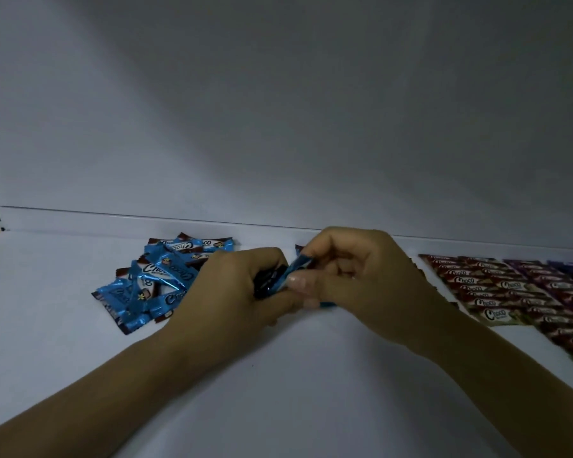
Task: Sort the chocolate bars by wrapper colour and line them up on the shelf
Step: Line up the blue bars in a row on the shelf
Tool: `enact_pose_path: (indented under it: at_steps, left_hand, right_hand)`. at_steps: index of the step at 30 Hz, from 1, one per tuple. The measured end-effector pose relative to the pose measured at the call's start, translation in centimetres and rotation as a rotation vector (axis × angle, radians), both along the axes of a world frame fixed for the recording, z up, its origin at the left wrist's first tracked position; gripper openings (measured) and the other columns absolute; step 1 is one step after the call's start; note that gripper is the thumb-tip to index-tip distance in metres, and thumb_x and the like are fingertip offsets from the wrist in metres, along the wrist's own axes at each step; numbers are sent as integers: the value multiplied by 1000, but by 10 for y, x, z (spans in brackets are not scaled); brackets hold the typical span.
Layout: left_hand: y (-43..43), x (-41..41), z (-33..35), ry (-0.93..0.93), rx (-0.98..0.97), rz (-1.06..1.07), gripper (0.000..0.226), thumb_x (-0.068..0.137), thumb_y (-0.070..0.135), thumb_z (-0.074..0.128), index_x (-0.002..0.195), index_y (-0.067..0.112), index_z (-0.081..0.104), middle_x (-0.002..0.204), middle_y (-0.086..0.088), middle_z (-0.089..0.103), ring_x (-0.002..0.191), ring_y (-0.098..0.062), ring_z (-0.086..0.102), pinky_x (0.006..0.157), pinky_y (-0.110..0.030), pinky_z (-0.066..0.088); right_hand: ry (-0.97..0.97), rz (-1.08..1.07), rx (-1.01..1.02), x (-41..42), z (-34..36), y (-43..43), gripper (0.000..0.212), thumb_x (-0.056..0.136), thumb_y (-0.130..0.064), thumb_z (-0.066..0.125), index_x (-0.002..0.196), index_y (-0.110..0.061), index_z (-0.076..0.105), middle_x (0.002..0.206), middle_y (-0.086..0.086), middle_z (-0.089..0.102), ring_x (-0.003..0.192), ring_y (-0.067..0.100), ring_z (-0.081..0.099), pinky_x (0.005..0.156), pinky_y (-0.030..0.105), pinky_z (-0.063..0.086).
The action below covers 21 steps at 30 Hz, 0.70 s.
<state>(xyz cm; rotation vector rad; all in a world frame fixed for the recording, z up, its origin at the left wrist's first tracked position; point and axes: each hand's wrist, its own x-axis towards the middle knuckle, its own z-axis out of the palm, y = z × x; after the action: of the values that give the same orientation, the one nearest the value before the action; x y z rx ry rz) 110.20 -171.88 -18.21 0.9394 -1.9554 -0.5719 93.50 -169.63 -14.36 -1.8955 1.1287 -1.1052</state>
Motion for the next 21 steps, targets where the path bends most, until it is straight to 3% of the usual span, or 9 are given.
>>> enact_pose_path:
  at_steps: [3, 8, 11, 14, 16, 18, 21]
  left_hand:
    - [1, 0, -6, 84, 27, -30, 38, 64, 59, 66, 70, 22, 62, 59, -1, 62, 50, -17, 56, 49, -29, 44]
    - [-1, -3, 0, 274, 117, -81, 22, 79, 45, 57, 74, 25, 64, 69, 5, 70, 53, -10, 63, 48, -13, 45]
    - [-2, -4, 6, 333, 142, -122, 25, 78, 43, 56, 77, 19, 65, 68, -1, 70, 51, -12, 62, 45, -14, 43]
    - [-2, -3, 6, 318, 136, -131, 23, 79, 40, 58, 75, 19, 65, 67, 0, 70, 50, -12, 61, 46, -11, 42]
    - [-2, -4, 4, 320, 151, -142, 22, 79, 40, 58, 74, 20, 66, 67, 0, 70, 50, -12, 61, 46, -10, 42]
    - [-1, -5, 2, 311, 159, -135, 25, 78, 43, 58, 73, 20, 66, 67, 1, 70, 50, -12, 61, 46, -10, 42]
    - [-2, -6, 0, 295, 162, -96, 29, 80, 43, 54, 73, 18, 66, 68, 2, 70, 51, -12, 62, 45, -13, 44]
  right_hand:
    - [-106, -107, 22, -3, -5, -5, 10, 78, -9, 72, 71, -10, 64, 61, 4, 67, 51, 11, 60, 51, 20, 51]
    - [-163, -124, 202, -13, 0, -10, 8, 82, -18, 68, 81, -9, 67, 67, -2, 70, 57, 7, 62, 57, 16, 50]
    - [-101, -39, 252, -11, 2, -8, 17, 82, -23, 69, 96, -14, 71, 91, 2, 74, 86, 15, 70, 80, 32, 56]
    - [-142, -70, 269, -10, 1, -8, 32, 73, -35, 69, 97, -14, 72, 98, 8, 72, 96, 28, 68, 94, 49, 50]
    - [-155, -76, 293, -12, 0, -9, 32, 76, -35, 67, 98, -12, 71, 99, 10, 72, 97, 28, 67, 94, 48, 50]
    - [-183, -49, 331, -12, 0, -10, 22, 87, -28, 62, 101, -11, 68, 99, 7, 73, 96, 22, 69, 89, 38, 53]
    - [-208, -144, 317, -16, 3, -12, 4, 86, -16, 65, 88, -13, 67, 84, 4, 74, 79, 13, 71, 68, 21, 53]
